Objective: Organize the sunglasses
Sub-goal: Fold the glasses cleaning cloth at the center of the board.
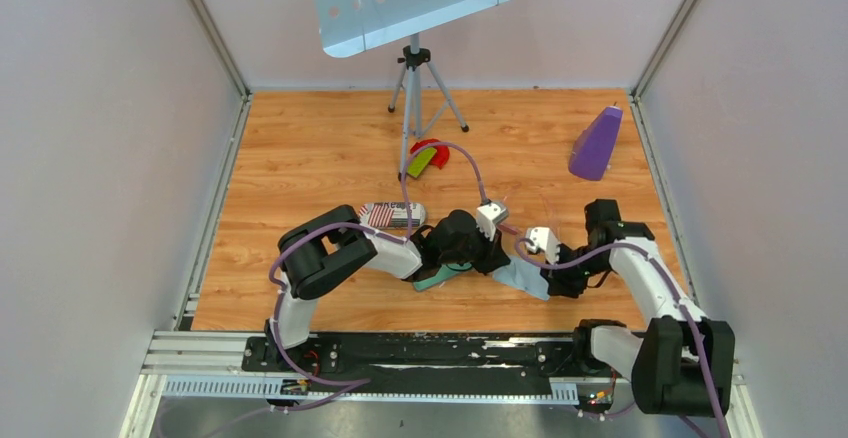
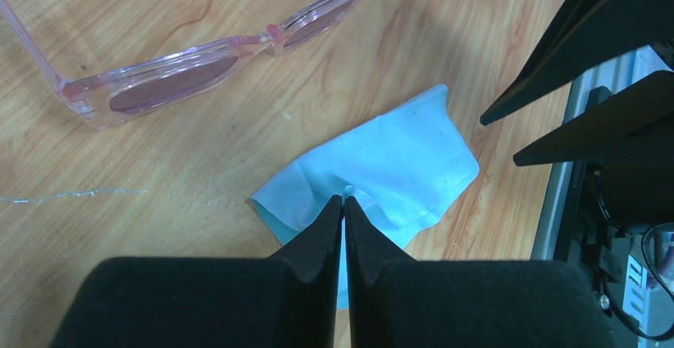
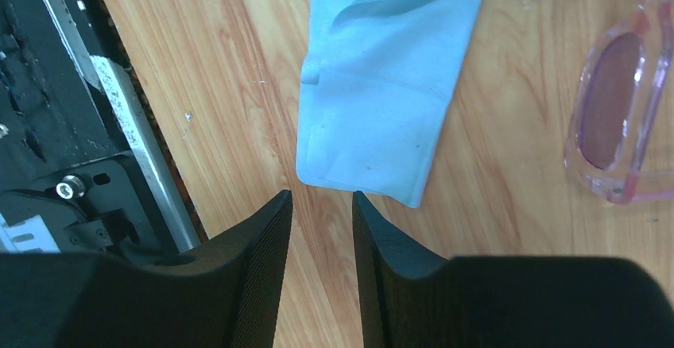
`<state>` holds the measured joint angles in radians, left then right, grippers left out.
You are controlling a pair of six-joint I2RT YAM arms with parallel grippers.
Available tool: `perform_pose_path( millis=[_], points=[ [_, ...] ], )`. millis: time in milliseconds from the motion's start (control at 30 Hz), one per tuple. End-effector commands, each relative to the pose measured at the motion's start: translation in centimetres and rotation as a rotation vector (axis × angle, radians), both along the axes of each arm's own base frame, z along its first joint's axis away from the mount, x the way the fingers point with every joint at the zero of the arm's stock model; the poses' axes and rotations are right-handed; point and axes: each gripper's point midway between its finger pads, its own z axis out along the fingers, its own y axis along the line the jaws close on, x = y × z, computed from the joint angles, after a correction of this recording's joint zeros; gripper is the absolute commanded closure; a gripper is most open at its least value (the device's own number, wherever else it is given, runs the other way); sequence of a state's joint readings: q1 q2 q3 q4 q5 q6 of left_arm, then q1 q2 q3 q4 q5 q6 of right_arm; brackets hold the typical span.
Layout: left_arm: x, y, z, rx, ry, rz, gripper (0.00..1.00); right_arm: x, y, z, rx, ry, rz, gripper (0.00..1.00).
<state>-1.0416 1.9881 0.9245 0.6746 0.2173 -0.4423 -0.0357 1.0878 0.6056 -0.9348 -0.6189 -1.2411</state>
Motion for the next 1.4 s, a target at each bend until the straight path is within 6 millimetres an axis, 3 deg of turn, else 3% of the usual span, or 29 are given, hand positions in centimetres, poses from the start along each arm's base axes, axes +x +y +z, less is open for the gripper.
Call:
perform_pose_path(
  millis=[0,300,600,867,1367],
  points=[
    [0.6,-0.5,-0.1,-0.022,0.008,0.009,0.94,-0.5,0.3,-0.2,-0.013,-0.096,0.151,0.64],
    [0.6,-0.6,-0.8,-0.020,0.019,0.015,0.94,-0.7,1.0,-0.4,-0.032,-0.347,0.391,0.70],
    [0.6,-0.8,-1.0,-0.022,0.020,0.012,0.94,-2.5,0.6,-1.8,-0.059,-0.267,0.472,0.71],
    [0.6,-0.7,-1.2,-0.022,0.024,0.014,0.93,-1.3,0.1,-2.8,-0.109,-0.283,0.452,0.71],
    [0.6,-0.8,-1.4,-0.021,0.029,0.016,0.93,-1.6,0.6,-3.2,-0.110,-0.265,0.477,0.72]
  ],
)
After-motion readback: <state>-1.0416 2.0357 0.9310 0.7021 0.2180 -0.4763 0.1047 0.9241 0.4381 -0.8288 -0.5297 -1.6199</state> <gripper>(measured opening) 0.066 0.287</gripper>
